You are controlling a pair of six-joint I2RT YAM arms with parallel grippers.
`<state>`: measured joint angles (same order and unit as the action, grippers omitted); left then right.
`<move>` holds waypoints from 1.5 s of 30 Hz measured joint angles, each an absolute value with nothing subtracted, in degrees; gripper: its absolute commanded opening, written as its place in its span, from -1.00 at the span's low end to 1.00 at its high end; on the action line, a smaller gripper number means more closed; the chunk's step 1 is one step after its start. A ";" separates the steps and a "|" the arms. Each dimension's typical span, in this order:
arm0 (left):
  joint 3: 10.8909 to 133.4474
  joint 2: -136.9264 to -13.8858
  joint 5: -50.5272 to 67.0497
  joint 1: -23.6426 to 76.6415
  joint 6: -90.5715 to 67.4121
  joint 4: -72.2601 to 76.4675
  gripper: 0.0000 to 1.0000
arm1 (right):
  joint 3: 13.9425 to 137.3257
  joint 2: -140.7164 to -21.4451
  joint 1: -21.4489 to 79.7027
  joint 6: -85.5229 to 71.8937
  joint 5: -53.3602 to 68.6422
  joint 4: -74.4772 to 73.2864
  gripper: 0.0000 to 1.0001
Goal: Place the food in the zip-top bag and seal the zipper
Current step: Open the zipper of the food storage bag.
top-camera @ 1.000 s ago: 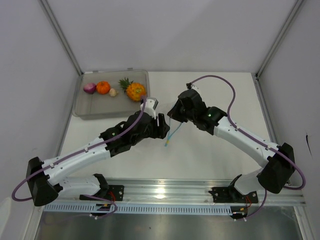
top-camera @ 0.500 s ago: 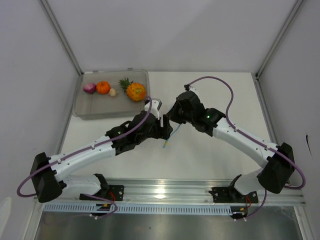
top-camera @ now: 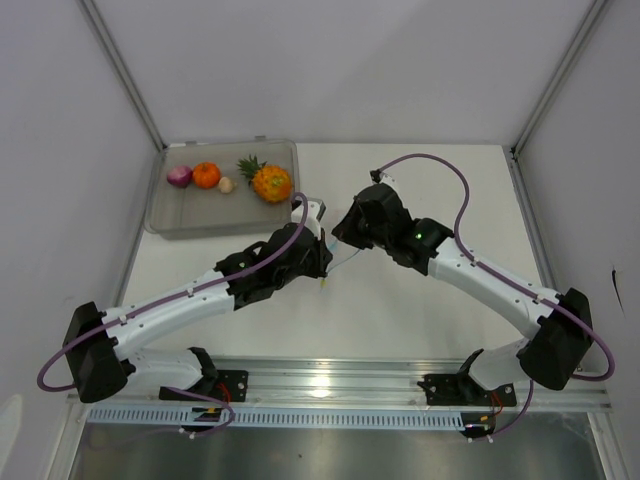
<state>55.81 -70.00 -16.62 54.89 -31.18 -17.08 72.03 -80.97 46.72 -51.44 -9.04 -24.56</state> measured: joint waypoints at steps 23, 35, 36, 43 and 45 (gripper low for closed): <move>62.02 -72.18 -11.68 54.50 -31.46 -19.33 -0.99 | 59.83 -56.55 32.12 -47.64 -1.96 -30.59 0.69; 62.37 -72.55 -5.13 54.50 -31.48 -16.73 -0.99 | 58.50 -63.70 32.86 -48.73 1.48 -28.45 0.14; 62.37 -72.51 -4.56 54.50 -31.48 -16.51 -0.99 | 58.50 -64.27 33.17 -48.64 1.39 -28.40 -0.07; 62.37 -72.31 -2.13 54.50 -32.10 -14.48 -0.99 | 58.74 -65.01 34.33 -47.53 -1.61 -29.98 -1.00; 62.37 -72.34 -2.48 54.50 -33.12 -14.48 -0.99 | 59.68 -65.01 34.46 -46.52 -3.73 -32.29 -1.00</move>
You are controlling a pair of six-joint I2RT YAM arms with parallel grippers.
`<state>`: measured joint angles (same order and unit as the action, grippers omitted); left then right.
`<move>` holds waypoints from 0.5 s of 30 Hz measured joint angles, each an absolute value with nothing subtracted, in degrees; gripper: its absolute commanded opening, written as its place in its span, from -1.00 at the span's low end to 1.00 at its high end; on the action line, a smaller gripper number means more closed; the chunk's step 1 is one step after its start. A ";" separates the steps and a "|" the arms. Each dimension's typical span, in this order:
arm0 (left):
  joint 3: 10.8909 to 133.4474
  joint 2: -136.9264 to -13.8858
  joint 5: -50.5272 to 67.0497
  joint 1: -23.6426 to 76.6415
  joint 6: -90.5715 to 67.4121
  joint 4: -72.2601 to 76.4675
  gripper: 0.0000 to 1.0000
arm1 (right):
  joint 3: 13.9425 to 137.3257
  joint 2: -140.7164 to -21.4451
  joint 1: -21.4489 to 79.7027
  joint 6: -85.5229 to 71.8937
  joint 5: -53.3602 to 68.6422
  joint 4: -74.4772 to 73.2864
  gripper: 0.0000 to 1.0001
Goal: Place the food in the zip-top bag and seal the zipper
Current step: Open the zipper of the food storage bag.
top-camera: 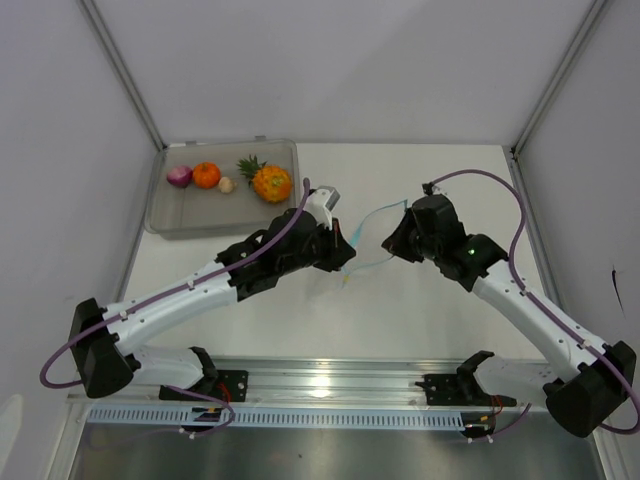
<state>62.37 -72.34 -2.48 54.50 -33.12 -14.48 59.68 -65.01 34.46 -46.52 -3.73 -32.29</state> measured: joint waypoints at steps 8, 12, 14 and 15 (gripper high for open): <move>65.43 -75.79 -7.64 51.88 -41.25 -16.82 -0.99 | 72.73 -65.25 32.49 -38.61 -11.99 -43.27 -1.00; 65.43 -79.94 -5.63 49.41 -43.40 -13.78 -0.99 | 76.95 -66.46 28.75 -34.39 -13.17 -46.33 -1.00; 65.65 -82.26 -3.55 49.17 -43.35 -12.34 -0.99 | 77.30 -67.44 26.70 -32.49 -13.17 -47.24 -1.00; 65.98 -83.59 -2.20 49.10 -43.18 -11.73 -0.99 | 77.30 -67.99 25.85 -31.55 -13.06 -47.97 -1.00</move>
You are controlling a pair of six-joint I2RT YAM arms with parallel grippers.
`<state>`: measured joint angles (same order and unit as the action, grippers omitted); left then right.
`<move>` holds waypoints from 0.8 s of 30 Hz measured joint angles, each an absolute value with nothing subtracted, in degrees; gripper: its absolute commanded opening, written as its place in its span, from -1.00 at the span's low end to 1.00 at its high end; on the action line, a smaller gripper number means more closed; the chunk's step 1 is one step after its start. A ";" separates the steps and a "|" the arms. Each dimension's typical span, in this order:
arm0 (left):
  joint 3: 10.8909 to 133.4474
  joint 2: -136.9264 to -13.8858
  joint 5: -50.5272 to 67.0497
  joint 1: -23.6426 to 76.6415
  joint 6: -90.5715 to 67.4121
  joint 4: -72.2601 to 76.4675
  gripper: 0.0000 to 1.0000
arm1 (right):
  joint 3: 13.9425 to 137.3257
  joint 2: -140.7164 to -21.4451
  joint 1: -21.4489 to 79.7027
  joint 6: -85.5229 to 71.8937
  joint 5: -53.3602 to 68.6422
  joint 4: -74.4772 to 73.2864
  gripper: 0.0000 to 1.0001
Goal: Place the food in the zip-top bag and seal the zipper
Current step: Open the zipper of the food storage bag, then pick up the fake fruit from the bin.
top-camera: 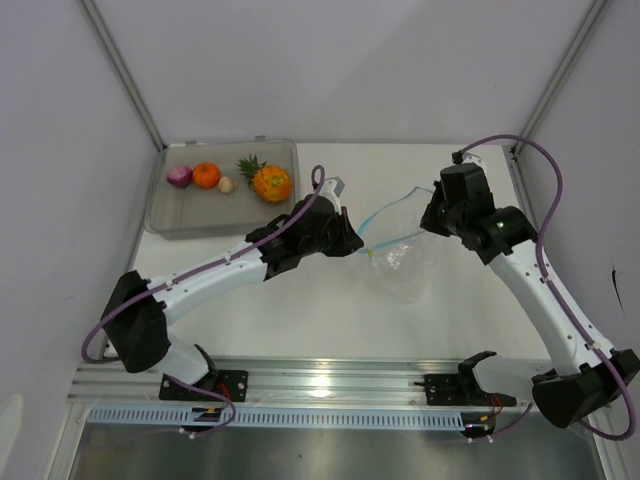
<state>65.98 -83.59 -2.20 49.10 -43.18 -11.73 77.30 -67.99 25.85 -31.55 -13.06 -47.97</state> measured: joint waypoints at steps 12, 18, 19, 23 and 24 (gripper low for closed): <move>69.80 -90.11 12.43 48.88 -36.56 -9.43 0.46 | 81.34 -76.40 20.97 -25.89 -11.55 -52.80 -1.00; 70.00 -87.42 11.57 46.63 -33.23 -10.98 0.99 | 84.29 -81.52 20.75 -23.62 -11.62 -52.80 -1.00; 70.28 -86.78 10.98 46.02 -32.71 -11.49 0.99 | 84.62 -82.72 20.64 -23.14 -11.64 -52.77 -1.00; 74.37 -86.15 9.04 42.11 -31.31 -13.54 0.99 | 86.80 -88.84 19.55 -20.78 -11.53 -52.07 -1.00; 76.01 -86.28 8.23 40.62 -30.98 -14.59 0.99 | 87.53 -90.59 19.16 -20.34 -11.38 -51.53 -1.00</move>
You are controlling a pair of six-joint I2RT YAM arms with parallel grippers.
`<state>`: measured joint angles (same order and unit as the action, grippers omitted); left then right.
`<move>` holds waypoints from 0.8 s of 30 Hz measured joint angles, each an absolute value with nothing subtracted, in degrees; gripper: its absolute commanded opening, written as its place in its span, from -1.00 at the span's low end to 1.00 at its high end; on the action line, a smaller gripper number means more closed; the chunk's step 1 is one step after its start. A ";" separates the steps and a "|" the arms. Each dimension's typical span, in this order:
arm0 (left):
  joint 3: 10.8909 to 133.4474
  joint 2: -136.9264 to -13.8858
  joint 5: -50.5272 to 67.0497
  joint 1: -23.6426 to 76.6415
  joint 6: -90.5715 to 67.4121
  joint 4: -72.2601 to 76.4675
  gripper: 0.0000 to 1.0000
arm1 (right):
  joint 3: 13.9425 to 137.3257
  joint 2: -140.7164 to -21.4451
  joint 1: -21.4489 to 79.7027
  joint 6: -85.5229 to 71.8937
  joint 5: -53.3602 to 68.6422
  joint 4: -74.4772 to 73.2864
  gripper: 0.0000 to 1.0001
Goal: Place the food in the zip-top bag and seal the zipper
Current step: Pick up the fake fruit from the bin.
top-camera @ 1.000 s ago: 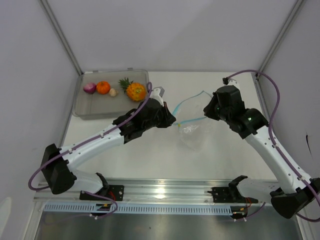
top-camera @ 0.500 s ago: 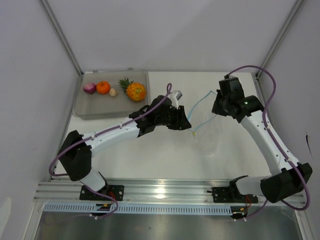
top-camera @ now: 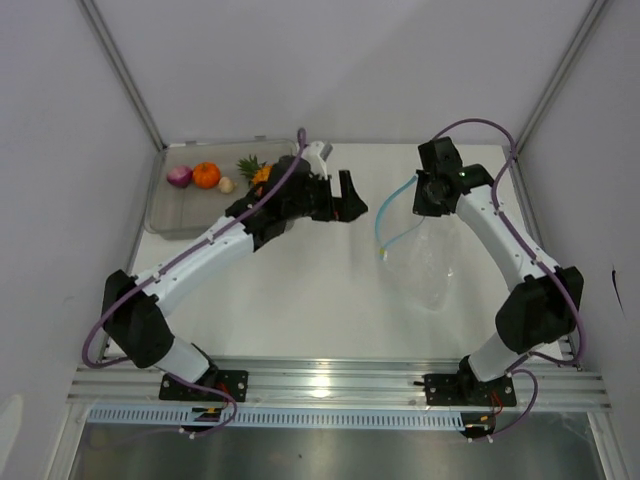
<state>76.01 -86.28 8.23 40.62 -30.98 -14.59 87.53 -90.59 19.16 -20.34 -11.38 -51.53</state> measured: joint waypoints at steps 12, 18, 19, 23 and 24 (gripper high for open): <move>110.00 -109.21 -5.96 20.82 -31.92 -35.20 0.99 | 91.00 -101.86 18.13 -17.91 -4.91 -45.04 -1.00; 116.84 -118.04 -10.04 15.25 -39.86 -46.22 0.99 | 91.00 -103.09 18.06 -17.67 -3.46 -43.64 -1.00; 116.77 -118.41 -10.22 14.76 -41.25 -47.40 0.99 | 91.00 -103.11 18.02 -17.67 -3.33 -43.53 -1.00; 116.18 -118.65 -9.69 13.76 -46.41 -48.93 0.99 | 91.00 -103.11 18.02 -17.67 -2.76 -42.89 -1.00; 116.18 -118.83 -9.17 13.58 -47.62 -48.99 0.99 | 91.00 -103.11 18.02 -17.67 -2.63 -42.89 -1.00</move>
